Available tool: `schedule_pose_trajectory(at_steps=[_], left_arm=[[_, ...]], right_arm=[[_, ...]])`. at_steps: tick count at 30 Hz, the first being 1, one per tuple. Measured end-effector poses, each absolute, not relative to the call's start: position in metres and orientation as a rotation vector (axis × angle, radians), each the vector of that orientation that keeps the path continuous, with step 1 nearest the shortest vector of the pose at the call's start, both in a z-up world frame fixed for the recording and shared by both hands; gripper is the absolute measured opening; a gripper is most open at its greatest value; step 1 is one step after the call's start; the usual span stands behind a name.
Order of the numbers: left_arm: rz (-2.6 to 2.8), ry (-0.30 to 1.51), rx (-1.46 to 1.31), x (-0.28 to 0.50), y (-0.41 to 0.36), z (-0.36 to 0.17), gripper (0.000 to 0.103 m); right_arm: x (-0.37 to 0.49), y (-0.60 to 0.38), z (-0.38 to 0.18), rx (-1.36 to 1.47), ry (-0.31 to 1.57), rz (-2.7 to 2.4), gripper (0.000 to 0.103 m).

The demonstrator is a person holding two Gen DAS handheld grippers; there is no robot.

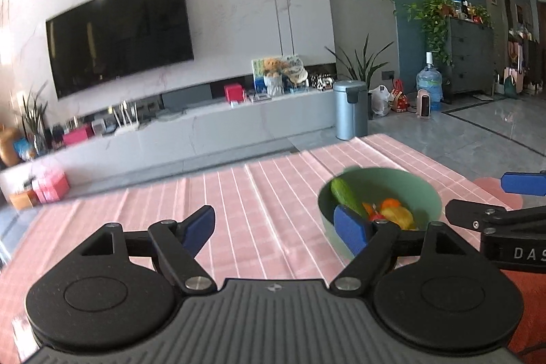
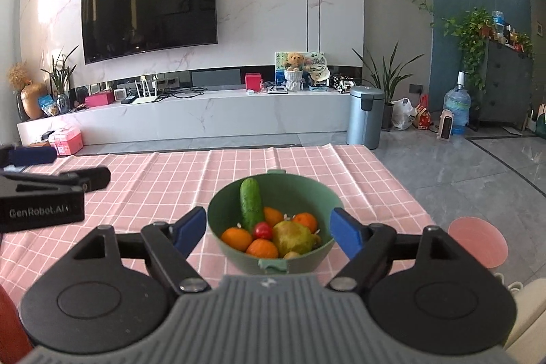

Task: Organize fruits

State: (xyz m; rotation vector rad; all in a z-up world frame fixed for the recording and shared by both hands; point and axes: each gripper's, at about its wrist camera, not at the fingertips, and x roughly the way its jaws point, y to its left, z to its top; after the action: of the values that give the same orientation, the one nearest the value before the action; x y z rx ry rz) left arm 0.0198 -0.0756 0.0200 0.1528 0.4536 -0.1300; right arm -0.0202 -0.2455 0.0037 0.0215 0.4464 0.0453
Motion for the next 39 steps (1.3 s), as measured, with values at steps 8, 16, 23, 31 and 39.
schedule_pose_trajectory(at_steps=[8,16,23,31,39], left_arm=[[-0.088,0.496,0.167,0.01,-0.065,0.001,0.093],[-0.069,0.555,0.185,0.012,-0.062,-0.019,0.093],[-0.063,0.596,0.187,0.013,-0.059,-0.031,0.093],[-0.063,0.607,0.191,0.013,-0.059,-0.033,0.093],[-0.064,0.615,0.189,0.012,-0.059,-0.034,0.093]], right_arm=[[-0.028,-0.239,-0.024,0.046,0.467,0.025,0.078],[-0.019,-0.233,-0.04,0.042,0.499,0.035,0.078],[-0.012,-0.232,-0.05,0.034,0.524,0.041,0.078],[-0.011,-0.234,-0.053,0.048,0.529,0.039,0.078],[-0.011,-0.234,-0.054,0.046,0.532,0.043,0.078]])
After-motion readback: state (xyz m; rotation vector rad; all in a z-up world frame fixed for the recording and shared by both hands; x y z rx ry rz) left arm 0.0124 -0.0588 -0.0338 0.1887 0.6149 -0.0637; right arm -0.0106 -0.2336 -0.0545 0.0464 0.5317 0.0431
